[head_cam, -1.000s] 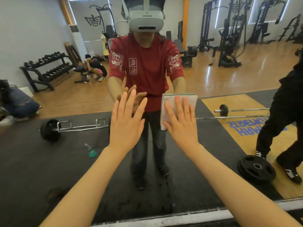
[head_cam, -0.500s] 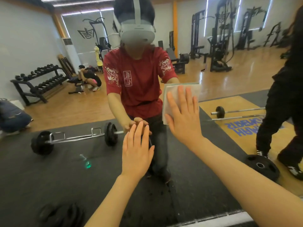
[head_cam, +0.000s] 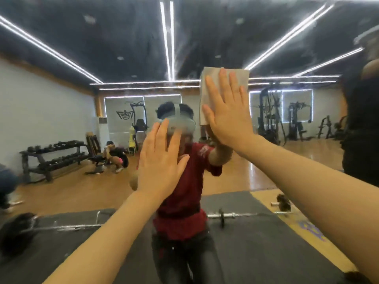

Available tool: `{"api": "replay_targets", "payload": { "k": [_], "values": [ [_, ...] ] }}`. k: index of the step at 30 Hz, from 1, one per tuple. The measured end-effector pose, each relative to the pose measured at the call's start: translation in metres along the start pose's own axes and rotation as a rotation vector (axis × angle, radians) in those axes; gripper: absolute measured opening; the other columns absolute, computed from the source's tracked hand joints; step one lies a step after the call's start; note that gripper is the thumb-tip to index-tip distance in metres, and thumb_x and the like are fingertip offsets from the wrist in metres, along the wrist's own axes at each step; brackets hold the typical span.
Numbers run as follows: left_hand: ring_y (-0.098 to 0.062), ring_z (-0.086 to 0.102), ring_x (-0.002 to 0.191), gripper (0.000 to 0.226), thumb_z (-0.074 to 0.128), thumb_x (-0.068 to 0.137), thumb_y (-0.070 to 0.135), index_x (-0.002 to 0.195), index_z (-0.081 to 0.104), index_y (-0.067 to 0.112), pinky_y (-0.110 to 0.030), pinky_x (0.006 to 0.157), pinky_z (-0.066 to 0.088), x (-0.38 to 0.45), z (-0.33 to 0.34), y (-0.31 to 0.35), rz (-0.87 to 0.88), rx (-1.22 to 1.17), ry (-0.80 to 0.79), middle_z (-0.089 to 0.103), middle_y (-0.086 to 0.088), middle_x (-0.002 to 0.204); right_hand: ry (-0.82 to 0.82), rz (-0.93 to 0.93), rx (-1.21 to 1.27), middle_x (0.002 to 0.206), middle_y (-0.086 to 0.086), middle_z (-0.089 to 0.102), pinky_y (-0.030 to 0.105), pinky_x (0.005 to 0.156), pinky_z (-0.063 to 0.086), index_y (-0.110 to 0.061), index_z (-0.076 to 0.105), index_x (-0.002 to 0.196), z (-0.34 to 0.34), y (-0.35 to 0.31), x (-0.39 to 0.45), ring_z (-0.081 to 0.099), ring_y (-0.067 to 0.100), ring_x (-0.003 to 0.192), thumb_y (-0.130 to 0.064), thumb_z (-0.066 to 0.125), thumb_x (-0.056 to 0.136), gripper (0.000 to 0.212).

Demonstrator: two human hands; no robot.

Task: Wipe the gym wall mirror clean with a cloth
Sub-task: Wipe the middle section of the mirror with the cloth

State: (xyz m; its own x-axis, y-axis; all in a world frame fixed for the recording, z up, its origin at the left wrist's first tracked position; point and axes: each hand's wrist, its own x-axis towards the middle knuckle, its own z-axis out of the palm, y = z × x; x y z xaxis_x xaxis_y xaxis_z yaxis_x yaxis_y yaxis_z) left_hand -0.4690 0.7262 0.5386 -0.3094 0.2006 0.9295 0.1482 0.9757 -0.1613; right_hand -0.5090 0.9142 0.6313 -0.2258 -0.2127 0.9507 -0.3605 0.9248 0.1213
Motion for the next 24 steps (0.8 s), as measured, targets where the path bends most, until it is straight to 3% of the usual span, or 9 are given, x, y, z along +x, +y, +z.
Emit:
{"api": "replay_targets", "payload": {
  "k": [3,8,11,13,15,20,24],
  "values": [
    [-0.037,0.021,0.146,0.068,0.054,0.09,0.046,0.148,0.039,0.014,-0.053,0.114,0.027,-0.002,0.007,-0.003,-0.001,-0.024,0.053,0.03,-0.018,0.155,0.022,-0.01,-0.03,0.165,0.012,0.0,0.048,0.12,-0.001,-0.021,0.009,0.158,0.005,0.0,-0.009,-0.003,0.032,0.151,-0.048,0.019,0.098,0.066],
    [-0.031,0.013,0.15,0.073,0.059,0.092,0.048,0.153,0.031,0.02,-0.043,0.119,0.017,0.002,0.001,-0.001,-0.009,0.012,0.067,0.02,-0.011,0.161,0.089,-0.021,-0.036,0.165,0.012,0.004,0.051,0.12,0.001,-0.019,0.014,0.157,0.018,-0.004,-0.03,0.002,0.033,0.151,-0.049,0.013,0.097,0.067],
    [-0.036,0.026,0.146,0.071,0.06,0.088,0.047,0.149,0.04,0.016,-0.048,0.112,0.028,0.002,0.001,0.0,-0.006,0.022,0.084,0.032,-0.016,0.156,0.116,0.014,-0.054,0.164,0.014,0.01,0.053,0.12,0.007,-0.017,0.021,0.156,0.02,-0.011,-0.025,0.009,0.035,0.15,-0.046,0.014,0.097,0.066],
    [-0.037,0.033,0.142,0.074,0.057,0.084,0.049,0.146,0.043,0.012,-0.047,0.109,0.029,0.002,0.003,-0.001,-0.012,0.002,0.109,0.04,-0.017,0.151,0.099,-0.025,-0.049,0.164,0.014,0.007,0.048,0.12,0.0,-0.017,0.018,0.157,0.022,-0.021,-0.014,0.006,0.034,0.151,-0.044,0.018,0.1,0.063],
    [-0.034,0.031,0.144,0.081,0.056,0.082,0.052,0.148,0.038,0.008,-0.043,0.111,0.025,0.001,0.003,-0.002,-0.032,-0.043,0.112,0.039,-0.016,0.153,0.092,-0.099,-0.065,0.165,0.013,0.005,0.044,0.119,-0.006,-0.017,0.013,0.158,0.024,-0.032,-0.001,0.001,0.032,0.151,-0.041,0.02,0.101,0.062],
    [-0.034,0.034,0.143,0.079,0.055,0.082,0.055,0.141,0.046,0.003,-0.044,0.111,0.024,-0.003,0.01,-0.002,-0.025,0.019,0.137,0.041,-0.016,0.151,0.071,-0.251,-0.143,0.165,0.009,0.008,0.047,0.122,0.003,-0.015,0.013,0.157,0.024,-0.039,0.015,0.005,0.029,0.152,-0.044,0.011,0.099,0.065],
    [-0.033,0.031,0.144,0.077,0.054,0.083,0.056,0.14,0.047,0.004,-0.041,0.112,0.025,-0.002,0.006,-0.004,-0.017,0.023,0.117,0.039,-0.015,0.152,0.074,-0.182,-0.143,0.165,0.01,0.002,0.048,0.122,0.004,-0.014,0.007,0.157,0.008,-0.012,0.024,0.0,0.027,0.152,-0.042,0.011,0.098,0.066]
  ]
}}
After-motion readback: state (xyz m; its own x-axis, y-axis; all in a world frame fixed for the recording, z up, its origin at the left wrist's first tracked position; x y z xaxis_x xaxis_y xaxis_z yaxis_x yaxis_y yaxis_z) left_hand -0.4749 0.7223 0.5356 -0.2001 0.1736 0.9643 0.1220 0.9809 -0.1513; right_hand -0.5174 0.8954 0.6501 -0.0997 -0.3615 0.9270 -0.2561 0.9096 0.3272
